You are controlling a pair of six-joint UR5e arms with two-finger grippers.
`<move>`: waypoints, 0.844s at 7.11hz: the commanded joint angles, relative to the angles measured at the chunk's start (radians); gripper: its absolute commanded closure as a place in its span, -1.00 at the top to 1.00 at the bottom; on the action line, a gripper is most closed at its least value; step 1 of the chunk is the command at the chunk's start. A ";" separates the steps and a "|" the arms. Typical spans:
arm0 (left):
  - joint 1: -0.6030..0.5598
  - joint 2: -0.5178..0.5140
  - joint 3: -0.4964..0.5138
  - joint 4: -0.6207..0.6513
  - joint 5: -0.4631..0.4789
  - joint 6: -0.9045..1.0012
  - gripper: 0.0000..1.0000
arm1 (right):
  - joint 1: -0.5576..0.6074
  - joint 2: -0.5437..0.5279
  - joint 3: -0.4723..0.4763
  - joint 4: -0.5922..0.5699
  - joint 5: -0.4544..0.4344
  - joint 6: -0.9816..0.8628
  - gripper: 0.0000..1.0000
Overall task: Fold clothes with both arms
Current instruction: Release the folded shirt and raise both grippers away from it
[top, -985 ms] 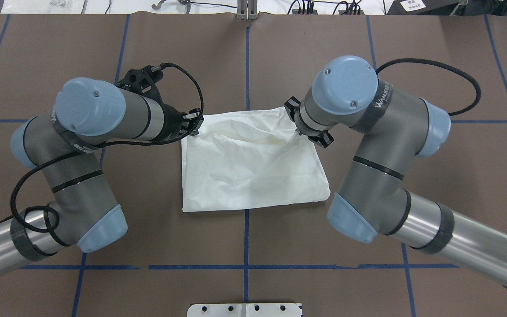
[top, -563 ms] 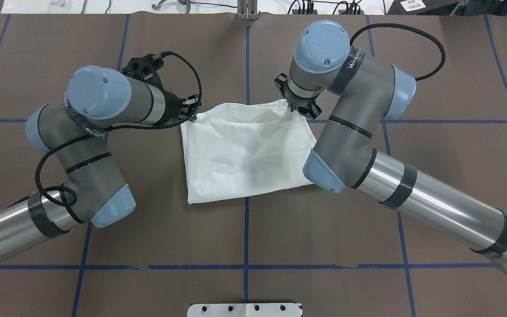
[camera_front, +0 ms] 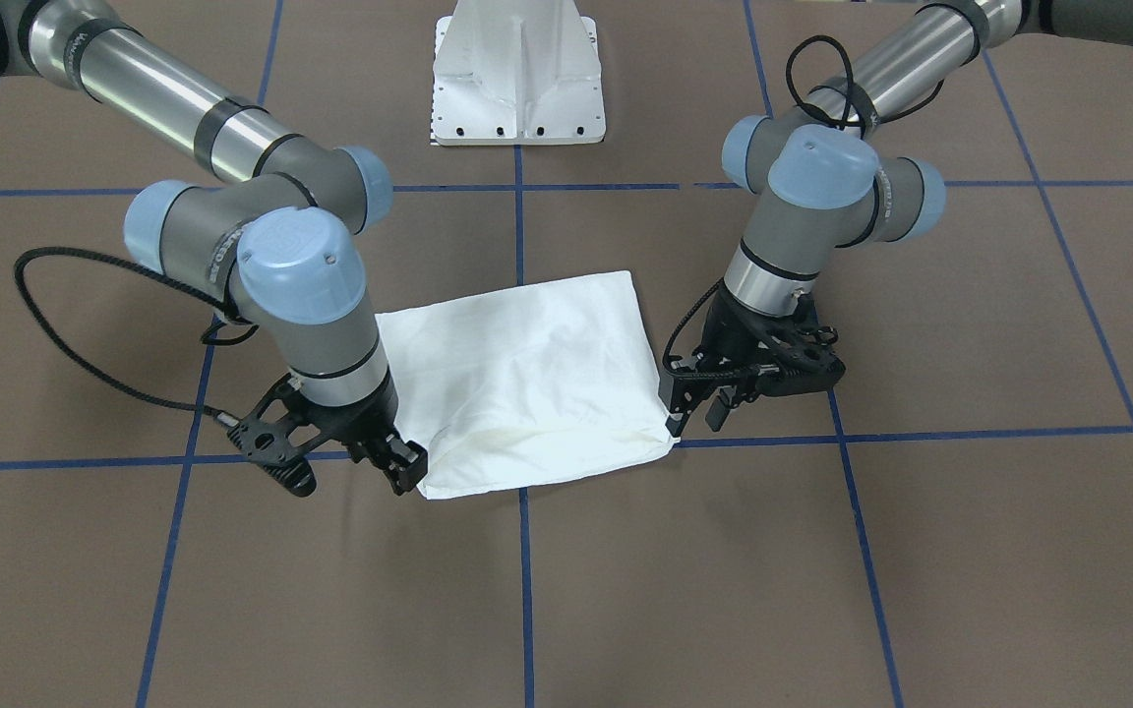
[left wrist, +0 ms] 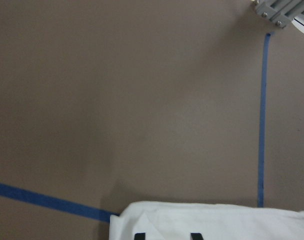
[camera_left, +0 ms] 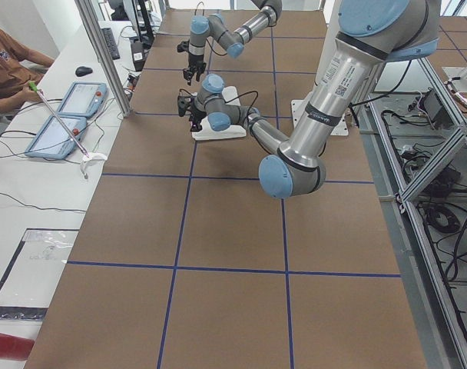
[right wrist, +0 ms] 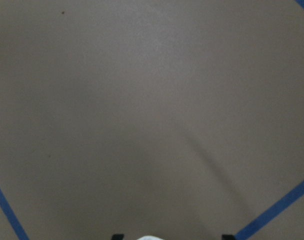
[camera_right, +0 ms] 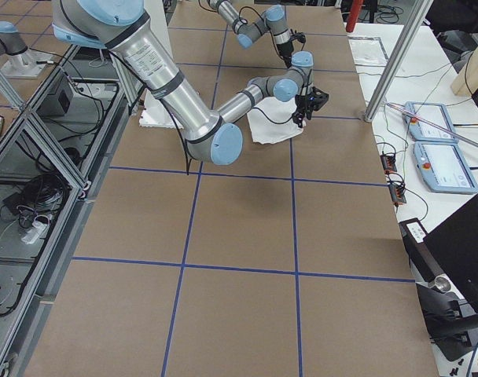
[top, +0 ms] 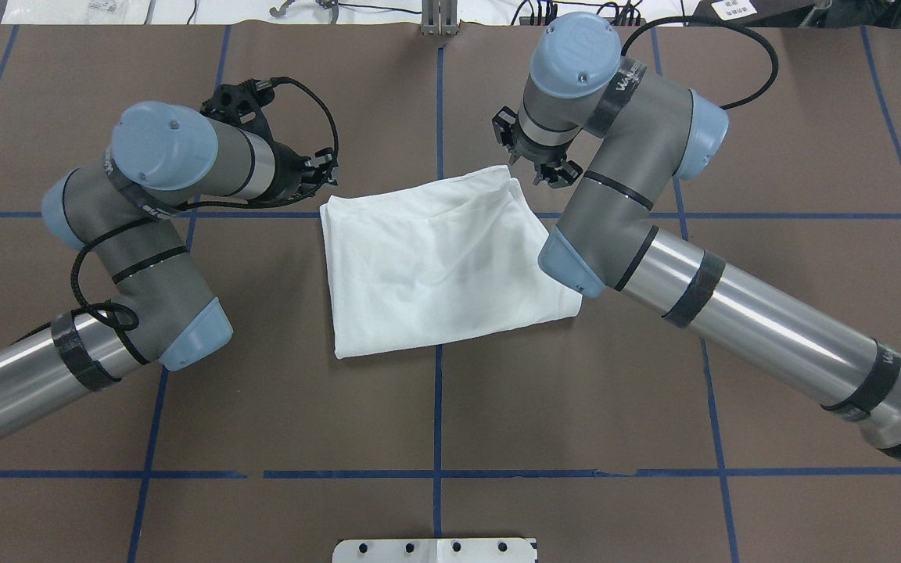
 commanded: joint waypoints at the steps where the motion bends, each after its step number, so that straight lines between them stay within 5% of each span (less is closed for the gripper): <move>1: -0.035 0.007 0.022 -0.033 -0.038 0.069 0.19 | 0.056 -0.046 -0.030 0.022 0.033 -0.156 1.00; 6: -0.294 0.252 -0.075 -0.050 -0.405 0.710 0.24 | 0.385 -0.362 0.065 0.086 0.358 -0.768 1.00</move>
